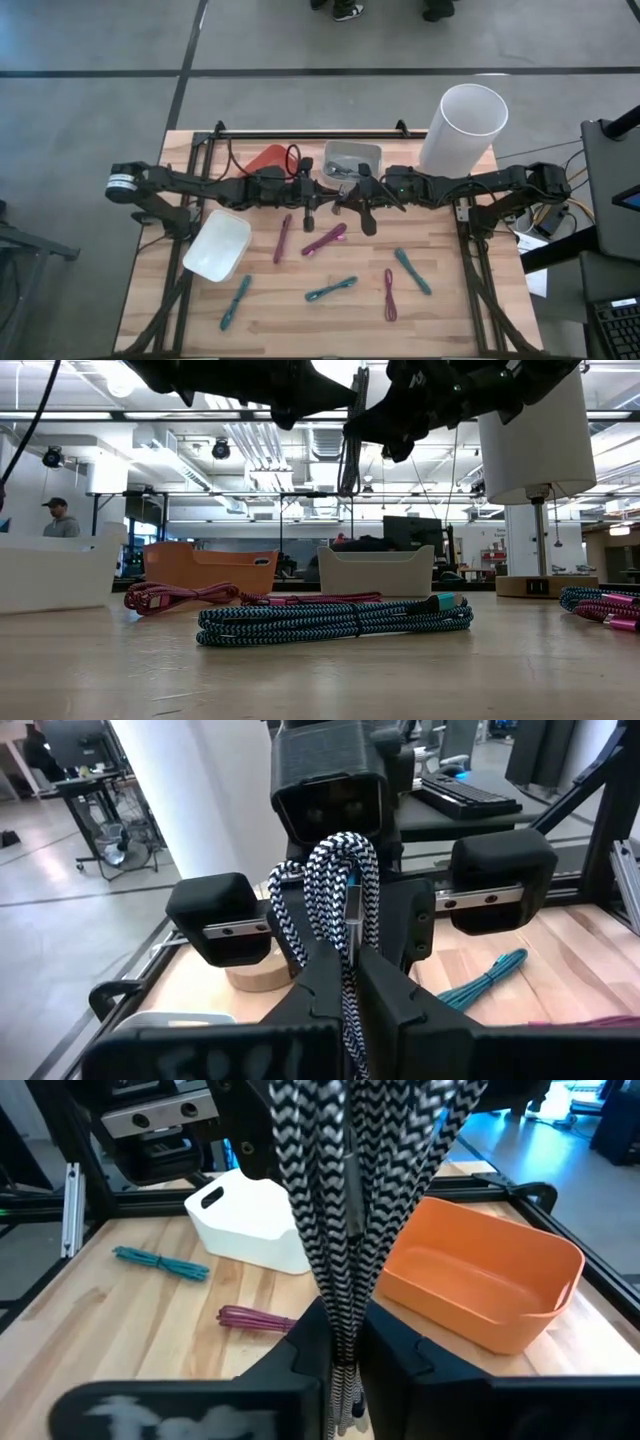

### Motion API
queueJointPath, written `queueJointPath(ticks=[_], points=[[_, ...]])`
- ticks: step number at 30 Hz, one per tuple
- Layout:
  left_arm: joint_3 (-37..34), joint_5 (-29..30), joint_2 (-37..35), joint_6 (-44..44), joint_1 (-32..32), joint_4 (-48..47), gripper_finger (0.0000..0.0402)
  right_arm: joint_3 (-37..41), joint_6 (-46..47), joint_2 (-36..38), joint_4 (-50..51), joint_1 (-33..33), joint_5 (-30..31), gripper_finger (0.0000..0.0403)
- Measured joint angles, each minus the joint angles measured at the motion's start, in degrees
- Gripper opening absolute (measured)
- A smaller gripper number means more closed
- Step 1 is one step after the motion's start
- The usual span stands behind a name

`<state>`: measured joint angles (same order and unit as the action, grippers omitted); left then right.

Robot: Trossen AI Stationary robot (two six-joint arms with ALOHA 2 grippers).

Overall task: Pick & Place USB Port
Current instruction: Put the white USB cable into the gray bin

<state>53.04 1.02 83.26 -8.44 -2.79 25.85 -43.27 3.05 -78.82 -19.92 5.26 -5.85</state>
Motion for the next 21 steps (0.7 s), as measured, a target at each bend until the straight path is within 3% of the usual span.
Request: queueJointPath(ticks=[10,21], points=[[0.0,1.6,0.0,5.2,0.0,-1.6,0.0058,0.0,-0.2,0.0,0.1,0.0,5.0,0.0023],[0.0,13.6,0.0,5.5,0.2,-8.5,0.0104,-1.2,-1.8,0.2,2.2,0.2,10.7,0.0024]])
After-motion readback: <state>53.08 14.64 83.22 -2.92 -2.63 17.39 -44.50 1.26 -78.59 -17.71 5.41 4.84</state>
